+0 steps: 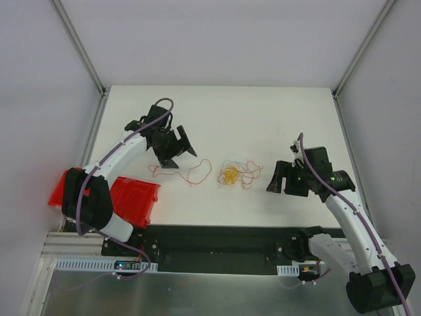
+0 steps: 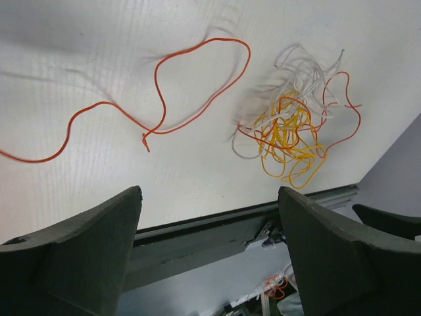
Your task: Untangle the cables
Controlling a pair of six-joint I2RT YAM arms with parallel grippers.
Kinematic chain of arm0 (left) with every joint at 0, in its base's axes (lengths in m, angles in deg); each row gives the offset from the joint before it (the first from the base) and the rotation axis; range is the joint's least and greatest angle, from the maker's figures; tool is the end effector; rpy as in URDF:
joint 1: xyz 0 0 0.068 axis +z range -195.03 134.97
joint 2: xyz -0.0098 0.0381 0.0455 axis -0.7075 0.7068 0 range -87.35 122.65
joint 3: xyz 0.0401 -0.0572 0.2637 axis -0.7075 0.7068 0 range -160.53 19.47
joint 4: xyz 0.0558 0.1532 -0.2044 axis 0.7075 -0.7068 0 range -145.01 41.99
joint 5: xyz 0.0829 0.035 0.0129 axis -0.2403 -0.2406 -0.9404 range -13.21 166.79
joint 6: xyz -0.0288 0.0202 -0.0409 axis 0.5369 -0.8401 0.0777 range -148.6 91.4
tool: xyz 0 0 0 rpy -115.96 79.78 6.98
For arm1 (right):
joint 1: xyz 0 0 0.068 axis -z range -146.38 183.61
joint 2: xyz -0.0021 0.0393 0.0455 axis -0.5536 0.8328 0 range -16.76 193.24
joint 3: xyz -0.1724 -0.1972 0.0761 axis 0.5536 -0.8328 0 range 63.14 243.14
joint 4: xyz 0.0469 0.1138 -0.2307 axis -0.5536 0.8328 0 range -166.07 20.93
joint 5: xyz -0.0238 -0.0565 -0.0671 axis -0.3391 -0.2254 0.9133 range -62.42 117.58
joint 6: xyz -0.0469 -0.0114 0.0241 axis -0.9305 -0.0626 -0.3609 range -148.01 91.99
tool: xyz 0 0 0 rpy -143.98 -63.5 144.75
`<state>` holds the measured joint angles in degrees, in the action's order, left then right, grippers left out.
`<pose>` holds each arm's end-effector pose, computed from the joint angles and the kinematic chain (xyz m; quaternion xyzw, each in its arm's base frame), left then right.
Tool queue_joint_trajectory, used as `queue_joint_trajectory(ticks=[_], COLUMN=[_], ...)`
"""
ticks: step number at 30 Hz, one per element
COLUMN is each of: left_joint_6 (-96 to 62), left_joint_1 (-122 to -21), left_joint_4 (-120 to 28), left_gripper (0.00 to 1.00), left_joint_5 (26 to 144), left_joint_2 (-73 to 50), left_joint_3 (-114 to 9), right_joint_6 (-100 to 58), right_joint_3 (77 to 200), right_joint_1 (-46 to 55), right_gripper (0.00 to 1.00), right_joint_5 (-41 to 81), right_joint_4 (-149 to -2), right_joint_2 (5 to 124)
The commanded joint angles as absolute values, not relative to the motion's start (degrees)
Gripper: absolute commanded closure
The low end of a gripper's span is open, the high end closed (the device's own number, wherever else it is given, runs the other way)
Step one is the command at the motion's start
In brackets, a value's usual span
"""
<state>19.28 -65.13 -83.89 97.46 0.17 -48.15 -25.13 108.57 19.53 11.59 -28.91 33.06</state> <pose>0.2959 -0.1218 0.2615 -0.1745 0.9254 -0.3039 0.1441 0.1585 0.0499 0.2714 -0.1369 0.9261 0.1780 0.3031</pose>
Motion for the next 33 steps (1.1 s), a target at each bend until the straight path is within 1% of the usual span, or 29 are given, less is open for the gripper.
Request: queue_joint_trajectory(ticks=[1, 6, 9, 11, 14, 17, 20, 25, 29, 33], left_joint_6=[13.2, 7.9, 4.9, 5.4, 10.1, 15.7, 18.8, 27.6, 30.8, 34.6], left_joint_1=[-62.8, -58.9, -56.6, -56.3, -56.8, -58.5, -59.8, -59.9, -60.1, -60.0], left_joint_4=[-92.4, -98.1, -100.5, -101.9, -101.5, -100.9, -100.6, -99.9, -99.7, -98.2], left_gripper=[0.13, 0.06, 0.01, 0.01, 0.02, 0.03, 0.02, 0.01, 0.01, 0.01], left_joint_5=[90.7, 83.7, 84.0, 85.2, 87.9, 86.0, 86.3, 91.3, 88.2, 88.1], left_joint_2=[-3.1, -0.7, 2.8, 4.1, 2.9, 2.2, 5.1, 9.8, 12.0, 12.4], left_joint_3=[-52.9, -55.2, -56.2, -56.6, -53.9, -51.6, -51.5, -51.3, -52.8, -52.2], right_joint_6=[-25.4, -25.3, -25.6, -25.8, -25.9, -25.6, -25.7, -25.5, -25.4, -25.4], right_joint_3=[108.2, 107.6, 107.9, 107.9, 108.0, 107.8, 107.9, 107.8, 107.7, 107.9], right_joint_1=[19.9, 19.9, 19.8, 20.0, 19.9, 19.9, 20.0, 20.0, 19.9, 19.9], right_gripper=[0.2, 0.2, 0.2, 0.2, 0.2, 0.2, 0.2, 0.2, 0.2, 0.2], right_joint_5=[10.5, 10.2, 10.5, 10.3, 10.5, 10.6, 10.5, 10.6, 10.7, 10.9], right_joint_4=[-29.2, -30.0, -29.4, -29.4, -29.3, -29.5, -29.5, -29.5, -29.4, -29.2], right_joint_2=[32.5, 31.8, 31.1, 31.0, 30.8, 30.7, 31.0, 30.3, 29.3, 28.8])
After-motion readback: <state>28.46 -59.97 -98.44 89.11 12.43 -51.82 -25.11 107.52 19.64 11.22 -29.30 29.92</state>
